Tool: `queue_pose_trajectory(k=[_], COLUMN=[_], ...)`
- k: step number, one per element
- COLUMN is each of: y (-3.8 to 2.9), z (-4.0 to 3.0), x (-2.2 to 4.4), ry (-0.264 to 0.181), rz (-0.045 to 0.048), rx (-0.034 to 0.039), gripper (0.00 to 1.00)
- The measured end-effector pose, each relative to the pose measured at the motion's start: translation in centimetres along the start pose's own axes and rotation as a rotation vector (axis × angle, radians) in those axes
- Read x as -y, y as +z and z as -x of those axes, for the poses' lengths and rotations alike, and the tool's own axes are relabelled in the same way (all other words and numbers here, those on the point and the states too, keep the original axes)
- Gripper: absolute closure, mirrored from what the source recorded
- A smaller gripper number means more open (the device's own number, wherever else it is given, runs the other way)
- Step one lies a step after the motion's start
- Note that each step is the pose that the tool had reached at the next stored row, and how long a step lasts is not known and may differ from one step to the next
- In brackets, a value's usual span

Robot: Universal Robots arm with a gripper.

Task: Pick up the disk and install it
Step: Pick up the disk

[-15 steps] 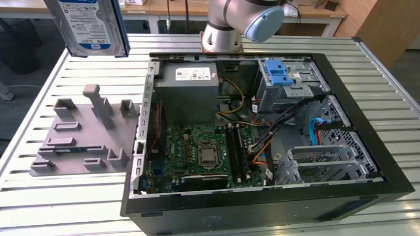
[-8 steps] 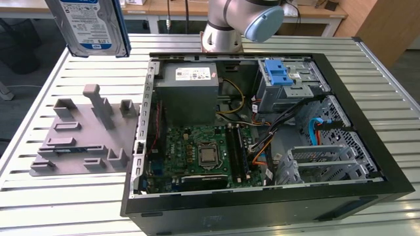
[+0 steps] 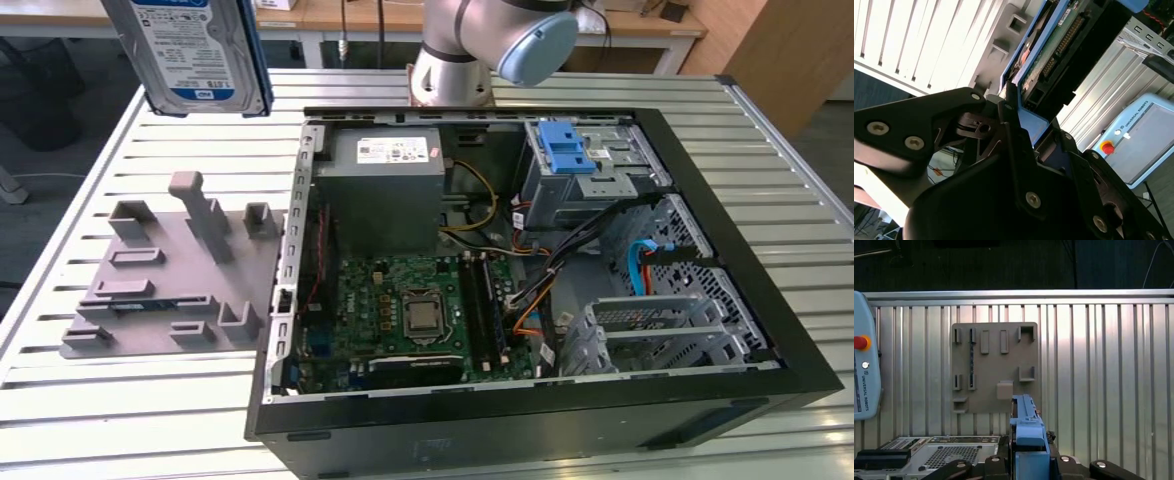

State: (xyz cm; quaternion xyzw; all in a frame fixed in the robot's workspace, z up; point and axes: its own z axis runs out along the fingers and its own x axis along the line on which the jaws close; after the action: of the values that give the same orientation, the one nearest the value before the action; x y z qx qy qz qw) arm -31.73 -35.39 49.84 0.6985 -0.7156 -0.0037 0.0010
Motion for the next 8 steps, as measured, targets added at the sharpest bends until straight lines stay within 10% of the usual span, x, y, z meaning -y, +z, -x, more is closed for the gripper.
queue_pose_trajectory(k=[8], y=[0.00], z=[0.02], x=[0.77], ry=[0.000], rz=[-0.0001], rx=[0.0001], gripper=[0.64])
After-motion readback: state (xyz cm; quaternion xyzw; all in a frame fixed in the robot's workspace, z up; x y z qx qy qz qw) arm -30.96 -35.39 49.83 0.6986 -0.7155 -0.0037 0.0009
